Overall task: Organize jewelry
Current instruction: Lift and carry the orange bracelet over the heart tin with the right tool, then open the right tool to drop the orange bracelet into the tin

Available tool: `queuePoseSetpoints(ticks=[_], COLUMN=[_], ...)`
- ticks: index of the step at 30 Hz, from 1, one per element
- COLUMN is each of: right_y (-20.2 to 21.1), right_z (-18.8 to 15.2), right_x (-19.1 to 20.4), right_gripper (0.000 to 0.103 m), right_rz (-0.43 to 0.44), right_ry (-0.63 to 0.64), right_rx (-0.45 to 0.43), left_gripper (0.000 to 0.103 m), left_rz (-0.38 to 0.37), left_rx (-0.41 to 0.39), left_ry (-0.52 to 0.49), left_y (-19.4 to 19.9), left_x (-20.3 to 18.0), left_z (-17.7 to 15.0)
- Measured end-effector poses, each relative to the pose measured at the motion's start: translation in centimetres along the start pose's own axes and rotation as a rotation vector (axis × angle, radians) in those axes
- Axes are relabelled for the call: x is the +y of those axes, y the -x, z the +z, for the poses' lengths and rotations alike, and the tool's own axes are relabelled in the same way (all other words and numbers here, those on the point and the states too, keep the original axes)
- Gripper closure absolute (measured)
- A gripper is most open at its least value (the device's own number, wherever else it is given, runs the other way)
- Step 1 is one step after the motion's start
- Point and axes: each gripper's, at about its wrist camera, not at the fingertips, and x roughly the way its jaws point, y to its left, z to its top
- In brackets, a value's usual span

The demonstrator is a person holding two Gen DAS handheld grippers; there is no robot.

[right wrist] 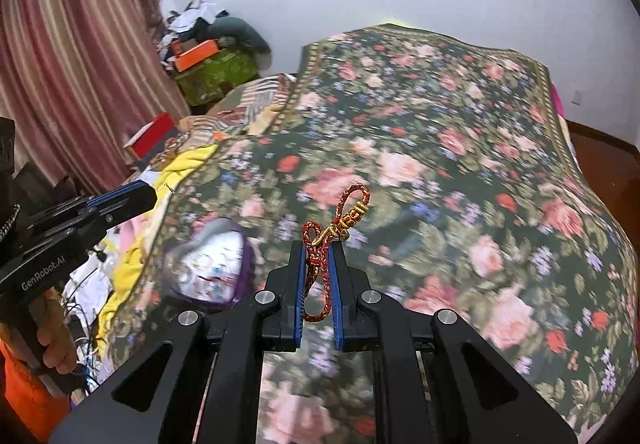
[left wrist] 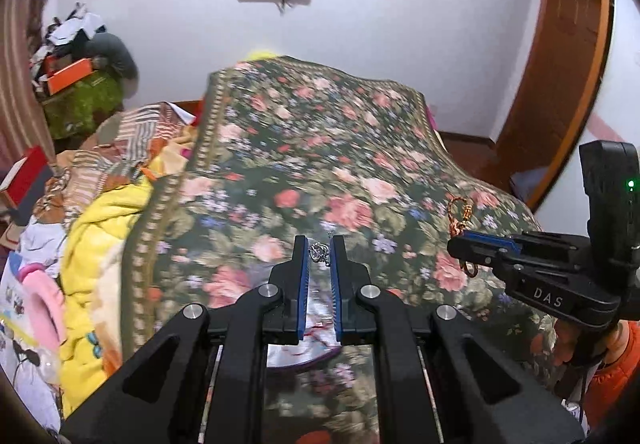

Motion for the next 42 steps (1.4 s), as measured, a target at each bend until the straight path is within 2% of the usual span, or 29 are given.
queuePoseSetpoints(ticks=[8, 18, 33, 39, 42], right_y=[-1.7, -5.0, -9.1, -9.0, -8.8], right_z=[0.7, 0.2, -1.5, -1.7, -1.7], right_x=[4.2, 7.2, 7.9, 8.7, 8.9], right_gripper=[0.093, 0.093, 0.093, 0.092, 0.089], right_rz=[0.062, 0.104, 0.107, 0.103, 0.105], right_ry=[0.068, 0.118, 0.148, 0.198, 0.202], right_rx=[0.014, 0.080, 0.195, 0.203, 0.207], left_gripper=[0.094, 0.094, 0.095, 0.095, 0.095], left_rz=[0.026, 0.011, -0.033, -0.032, -0.028], left_rx=[-0.010, 0.031, 0.148, 0.156, 0.151], left_ry=[0.042, 0.057, 0.066, 0.080, 0.083], left_y=[1.7, 0.5, -3.2, -3.5, -3.2], left_x=[2.9, 4.2, 5.2, 5.4, 5.5], left_z=[-0.7, -2.1, -4.6, -4.8, -4.6])
